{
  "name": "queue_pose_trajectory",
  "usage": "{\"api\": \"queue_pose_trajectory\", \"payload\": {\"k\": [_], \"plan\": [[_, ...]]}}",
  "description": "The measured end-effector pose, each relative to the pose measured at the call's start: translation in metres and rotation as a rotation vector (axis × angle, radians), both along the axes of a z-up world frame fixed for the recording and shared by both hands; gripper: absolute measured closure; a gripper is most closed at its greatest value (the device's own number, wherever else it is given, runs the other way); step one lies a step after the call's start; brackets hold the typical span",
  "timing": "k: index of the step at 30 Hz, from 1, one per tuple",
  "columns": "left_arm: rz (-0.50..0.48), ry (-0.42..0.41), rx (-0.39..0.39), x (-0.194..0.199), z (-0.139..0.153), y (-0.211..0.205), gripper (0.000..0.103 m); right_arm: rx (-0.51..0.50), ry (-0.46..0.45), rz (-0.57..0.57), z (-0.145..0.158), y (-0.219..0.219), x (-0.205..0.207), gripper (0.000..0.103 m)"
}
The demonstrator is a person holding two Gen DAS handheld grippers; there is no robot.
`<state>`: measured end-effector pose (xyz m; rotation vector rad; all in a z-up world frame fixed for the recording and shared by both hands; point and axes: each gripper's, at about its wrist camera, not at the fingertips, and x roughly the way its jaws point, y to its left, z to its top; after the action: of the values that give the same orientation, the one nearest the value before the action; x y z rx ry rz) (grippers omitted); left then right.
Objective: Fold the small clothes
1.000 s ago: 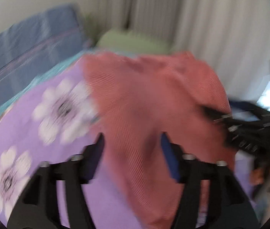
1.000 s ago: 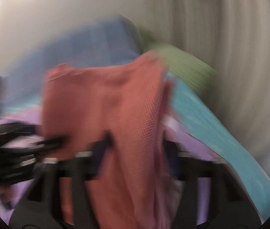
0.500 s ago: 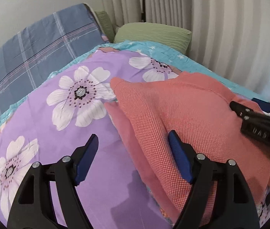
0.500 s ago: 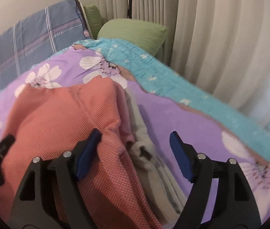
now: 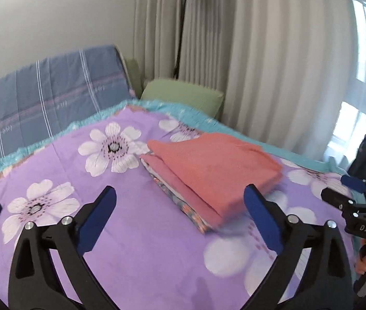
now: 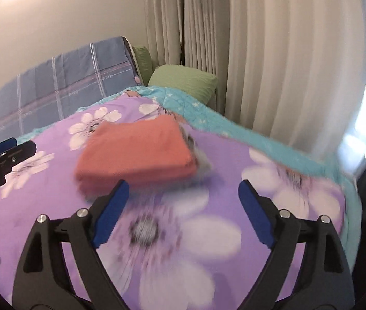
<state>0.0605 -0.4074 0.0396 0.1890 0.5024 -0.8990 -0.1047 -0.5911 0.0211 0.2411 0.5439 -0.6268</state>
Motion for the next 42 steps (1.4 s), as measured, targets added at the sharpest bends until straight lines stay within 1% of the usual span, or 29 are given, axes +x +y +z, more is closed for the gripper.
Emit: {"api": "queue_pose_trajectory", "payload": {"k": [2,4,7,11,16,22,26,29,34,39,42], "plan": [[-0.009,-0.026,-0.003,-0.028,0.004,0.015,0.001,0.044,-0.02,-0.002,-0.003,0.016,-0.024,0.013],[-0.009,-0.035,-0.009,-0.05,0.008,0.028,0.001,0.057,-0.014,-0.006,-0.006,0.032,-0.042,0.012],[-0.017,-0.067,-0.045,-0.079,0.015,0.047,0.001,0.024,-0.003,-0.004,-0.002,0.056,-0.057,0.011],[-0.017,-0.1,-0.055,-0.107,0.022,0.065,0.001,-0.041,-0.004,0.017,0.008,0.084,-0.072,0.009],[0.0,-0.092,-0.061,-0.13,0.027,0.086,0.001,-0.061,-0.029,0.027,0.018,0.103,-0.086,0.009],[0.03,-0.08,-0.041,-0.145,0.023,0.102,0.001,-0.089,-0.054,0.016,0.025,0.122,-0.1,0.008],[0.047,-0.06,-0.017,-0.15,0.017,0.102,0.001,-0.065,-0.06,0.023,0.023,0.124,-0.103,0.008],[0.051,-0.06,0.009,-0.154,0.013,0.099,0.001,-0.063,-0.056,0.011,0.021,0.125,-0.105,0.008],[0.023,-0.047,-0.021,-0.158,0.012,0.103,0.001,-0.059,-0.05,-0.002,0.019,0.122,-0.105,0.008],[0.009,-0.073,-0.036,-0.162,0.013,0.105,0.001,-0.055,-0.043,-0.014,0.016,0.116,-0.102,0.008],[-0.009,-0.064,-0.042,-0.162,0.012,0.105,0.001,-0.056,-0.037,-0.011,0.014,0.115,-0.1,0.008]]}}
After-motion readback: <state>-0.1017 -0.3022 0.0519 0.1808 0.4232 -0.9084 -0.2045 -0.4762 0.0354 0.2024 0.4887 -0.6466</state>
